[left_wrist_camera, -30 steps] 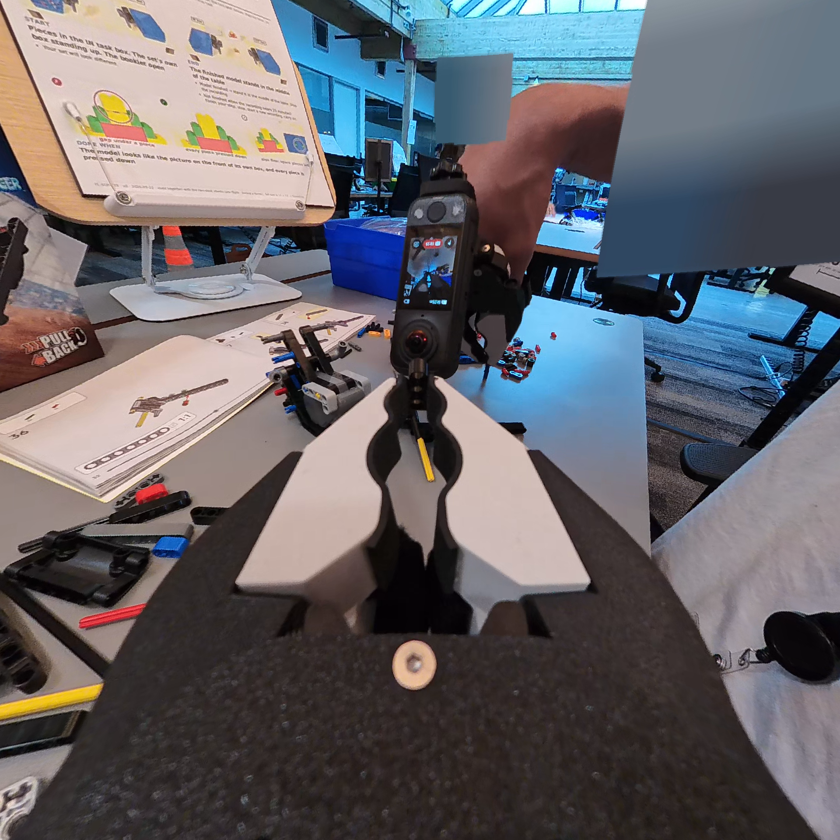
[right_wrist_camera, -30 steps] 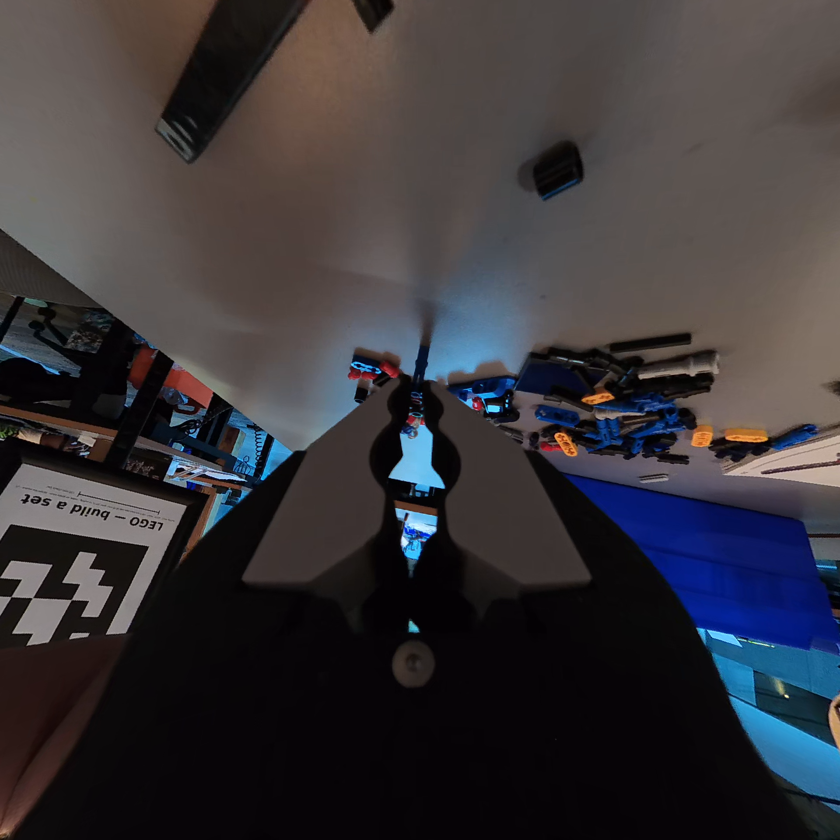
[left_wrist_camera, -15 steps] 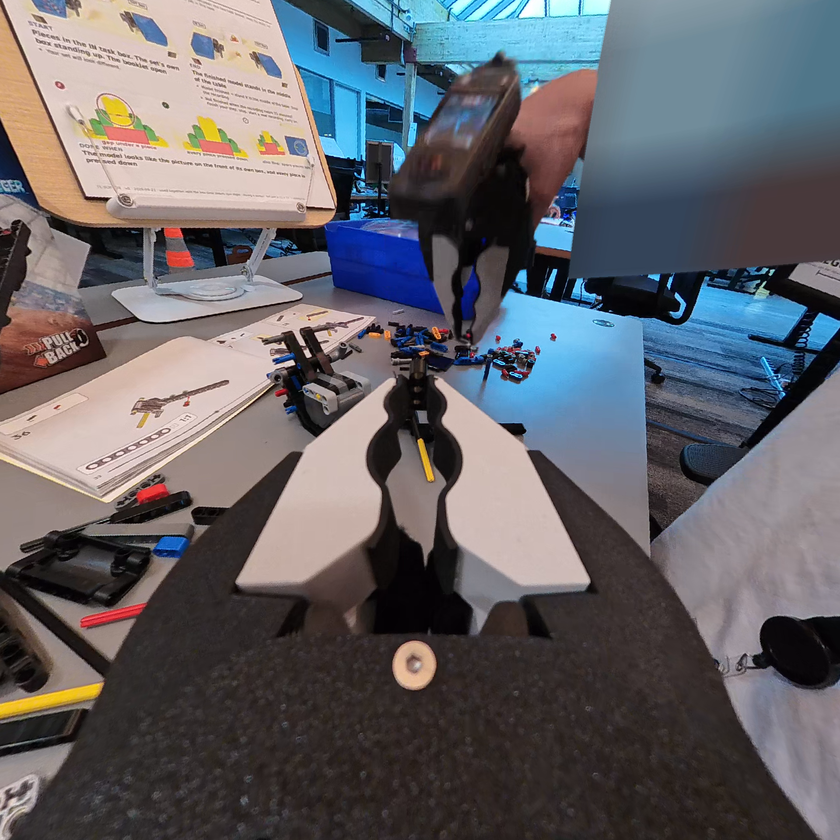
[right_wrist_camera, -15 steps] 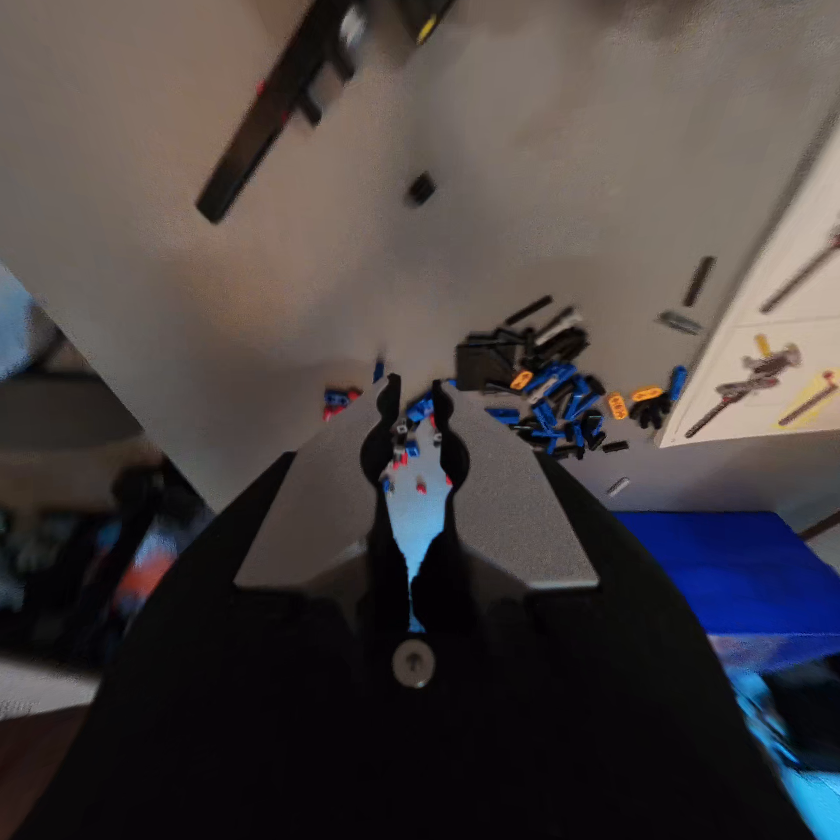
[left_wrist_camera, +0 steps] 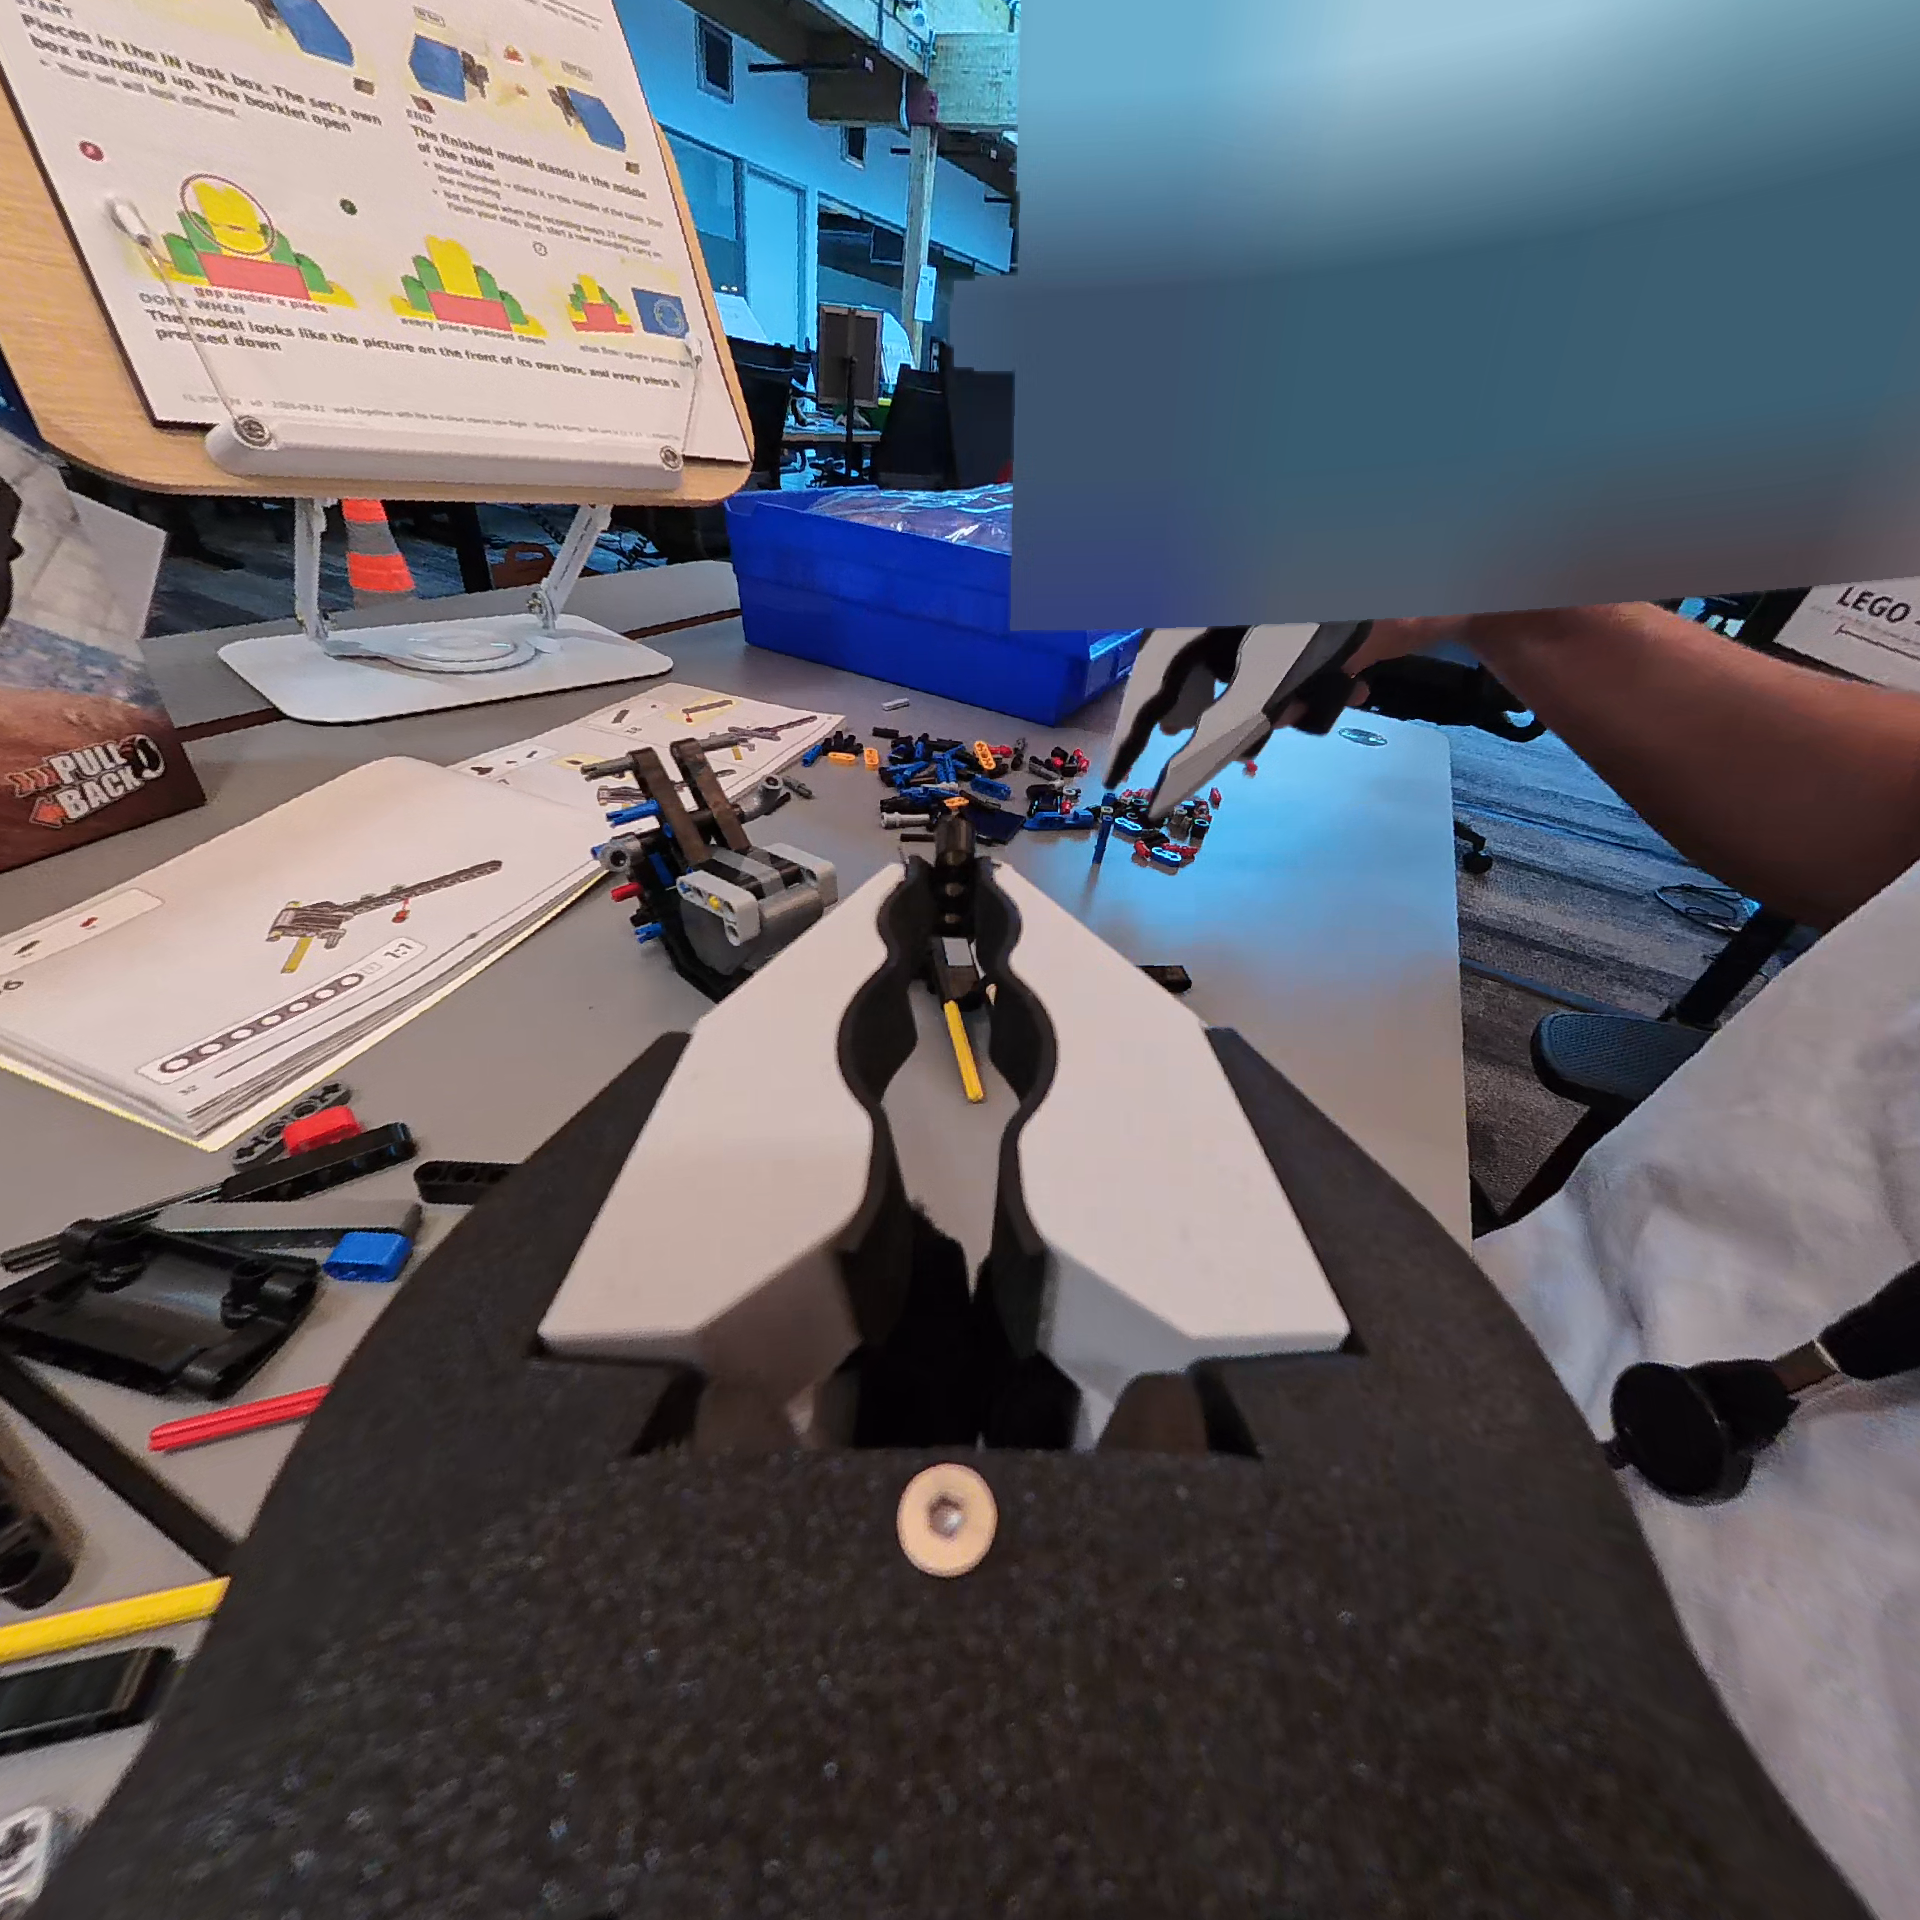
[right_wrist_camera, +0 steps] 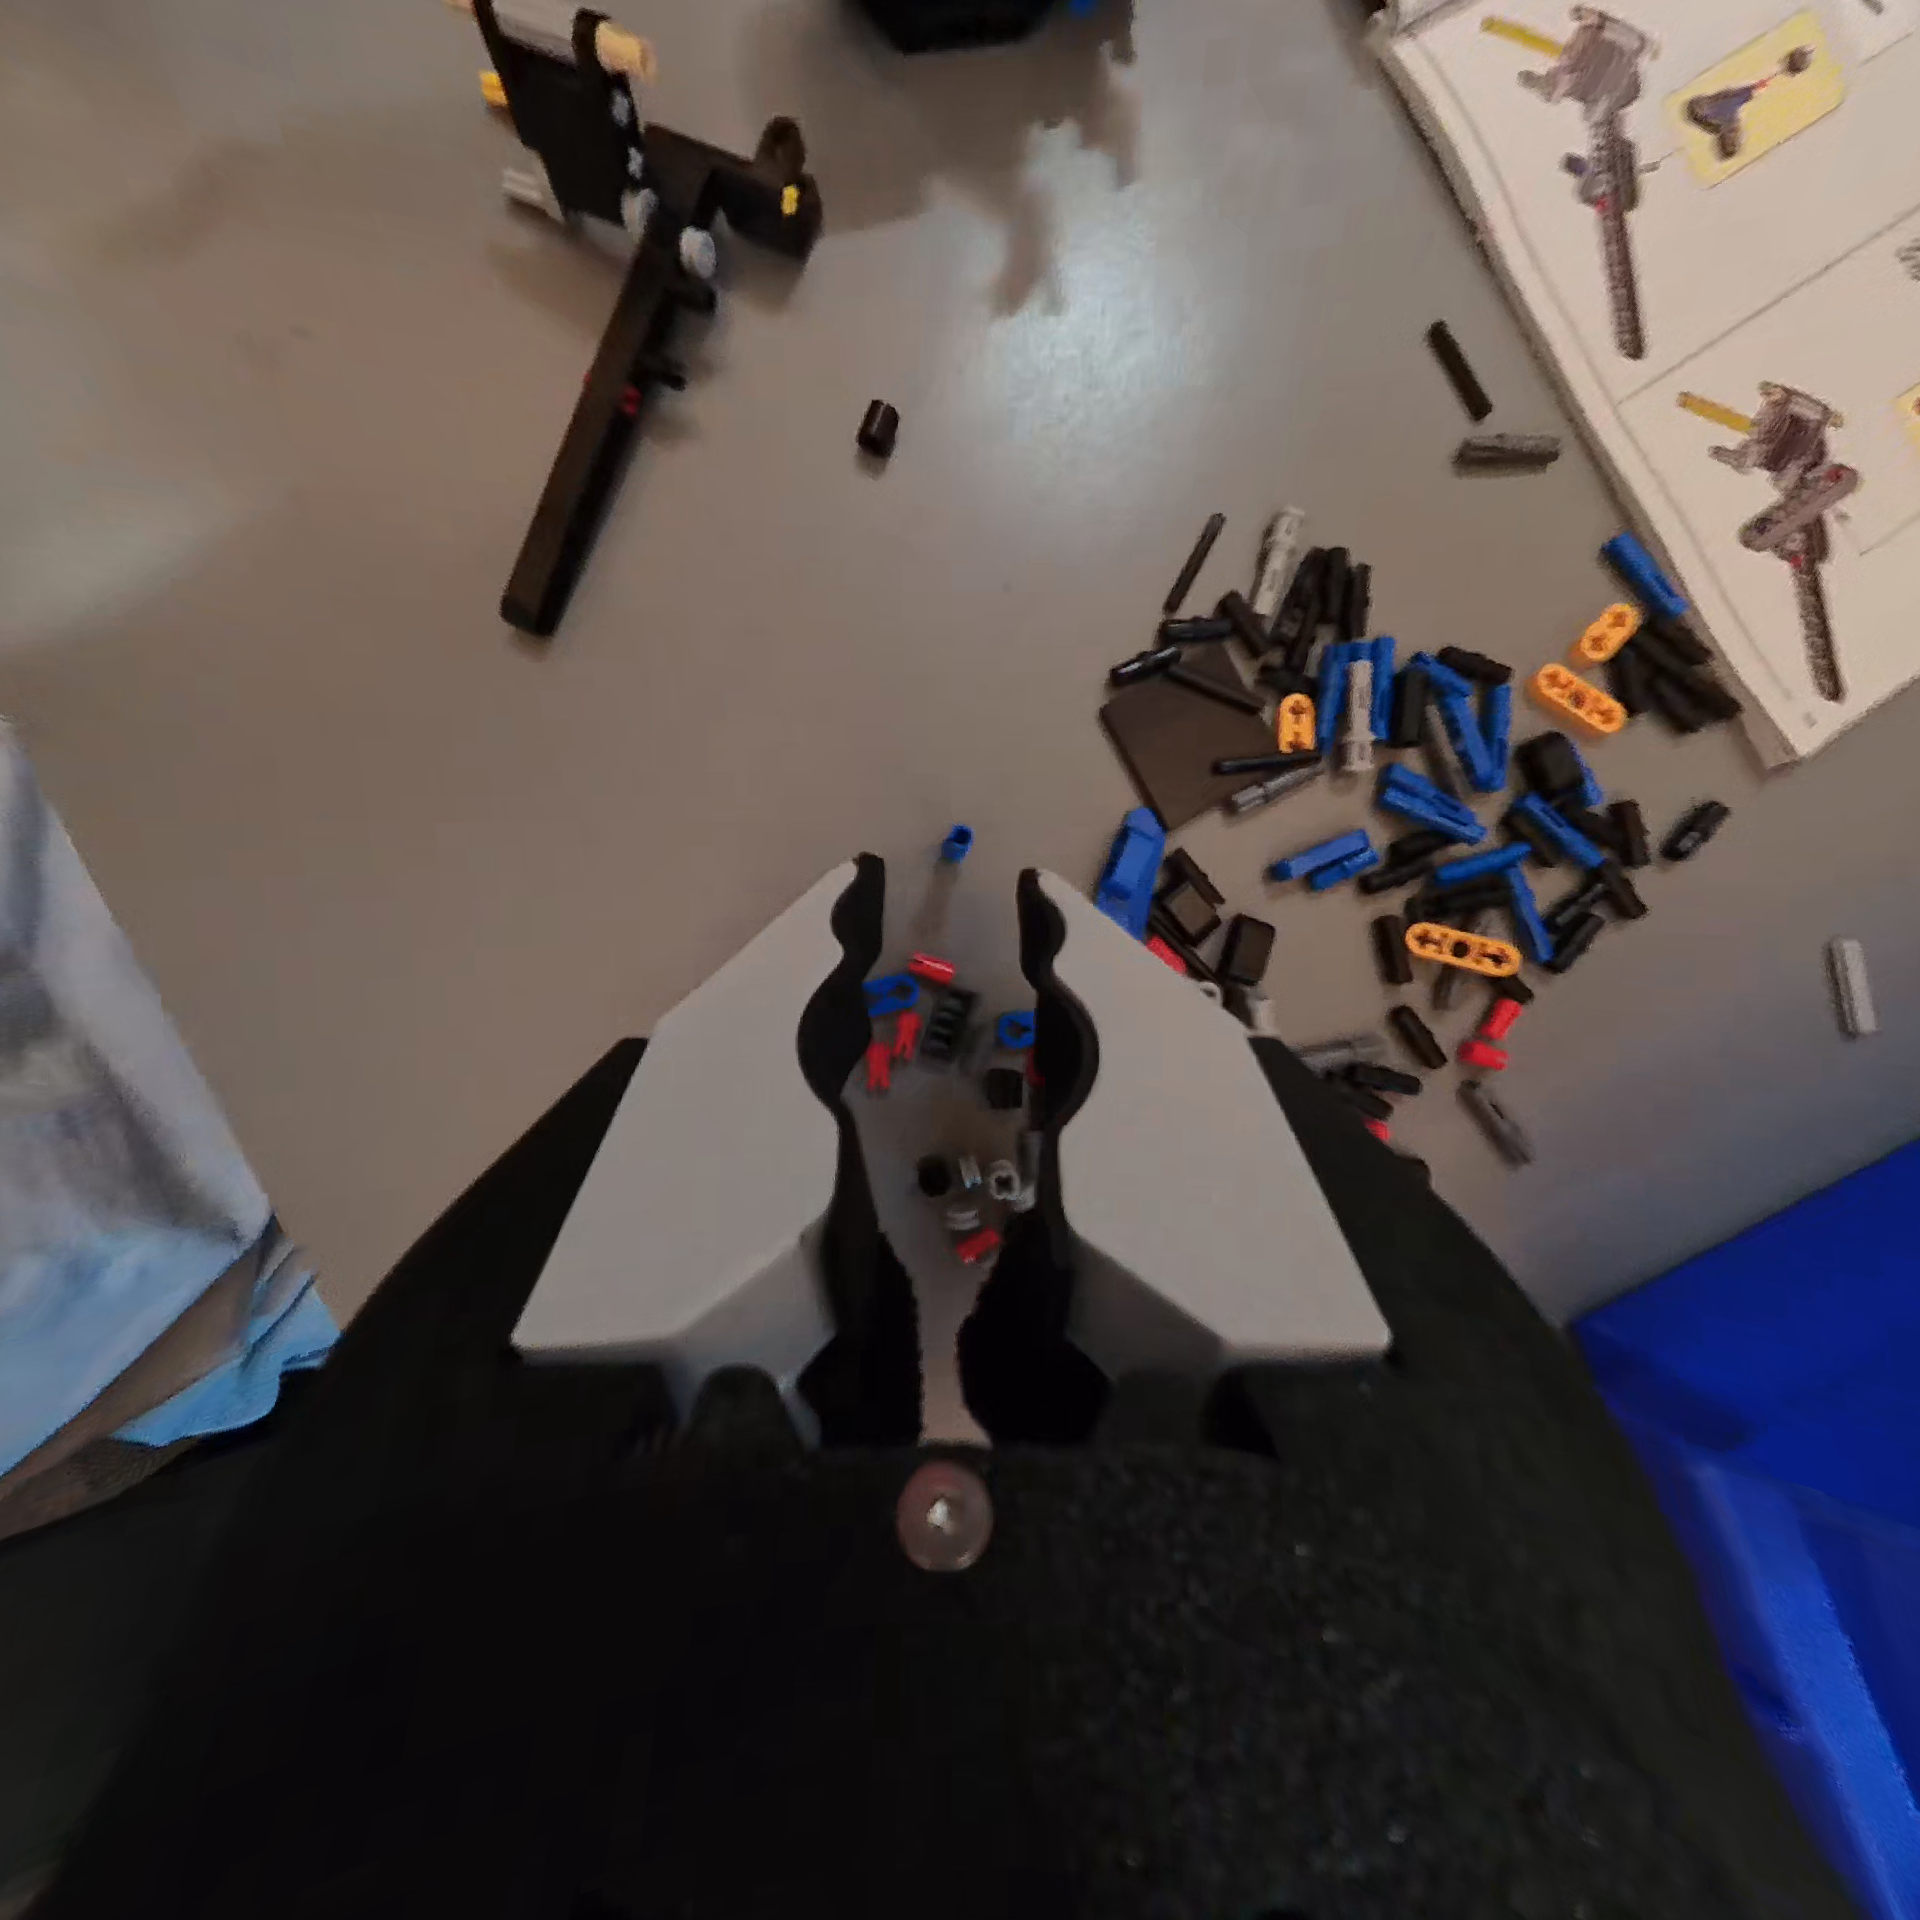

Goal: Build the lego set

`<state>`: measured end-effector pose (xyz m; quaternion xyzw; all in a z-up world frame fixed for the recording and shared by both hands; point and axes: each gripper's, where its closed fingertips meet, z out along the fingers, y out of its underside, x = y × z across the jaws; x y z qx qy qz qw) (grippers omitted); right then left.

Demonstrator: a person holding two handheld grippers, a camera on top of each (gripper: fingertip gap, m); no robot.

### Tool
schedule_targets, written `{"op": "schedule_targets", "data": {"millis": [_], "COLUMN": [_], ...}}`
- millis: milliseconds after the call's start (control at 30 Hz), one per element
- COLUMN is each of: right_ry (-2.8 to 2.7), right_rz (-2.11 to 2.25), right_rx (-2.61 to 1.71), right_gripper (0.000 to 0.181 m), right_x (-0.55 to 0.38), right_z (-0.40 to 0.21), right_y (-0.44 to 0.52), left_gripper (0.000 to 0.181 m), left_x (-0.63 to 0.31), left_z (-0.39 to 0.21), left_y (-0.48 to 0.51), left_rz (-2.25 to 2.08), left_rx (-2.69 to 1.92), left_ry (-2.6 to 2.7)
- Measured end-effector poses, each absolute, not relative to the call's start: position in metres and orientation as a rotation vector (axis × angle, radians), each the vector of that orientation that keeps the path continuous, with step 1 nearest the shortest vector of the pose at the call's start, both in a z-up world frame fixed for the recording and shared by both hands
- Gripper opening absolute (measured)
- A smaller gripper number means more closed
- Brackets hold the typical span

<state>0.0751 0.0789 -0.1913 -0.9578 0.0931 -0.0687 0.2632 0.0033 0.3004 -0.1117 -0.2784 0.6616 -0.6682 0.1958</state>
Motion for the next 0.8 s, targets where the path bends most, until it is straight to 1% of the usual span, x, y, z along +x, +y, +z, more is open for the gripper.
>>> {"op": "schedule_targets", "data": {"millis": [33, 233, 800], "right_ry": [0.234, 0.119, 0.072], "right_rz": [-0.184, -0.193, -0.117], "right_rx": [-2.606, -2.717, -2.762], "right_gripper": [0.025, 0.016, 0.012], "right_x": [0.075, 0.080, 0.081], "right_z": [-0.194, -0.207, -0.215], "right_y": [0.081, 0.085, 0.086], "left_gripper": [0.006, 0.005, 0.005], "left_x": [0.003, 0.003, 0.003], "left_z": [-0.112, -0.111, -0.111], "left_y": [0.300, 0.301, 0.301], "left_rz": [-1.873, -1.882, -1.897], "left_rx": [-0.779, -0.780, -0.783], "left_ry": [1.855, 1.847, 1.856]}}
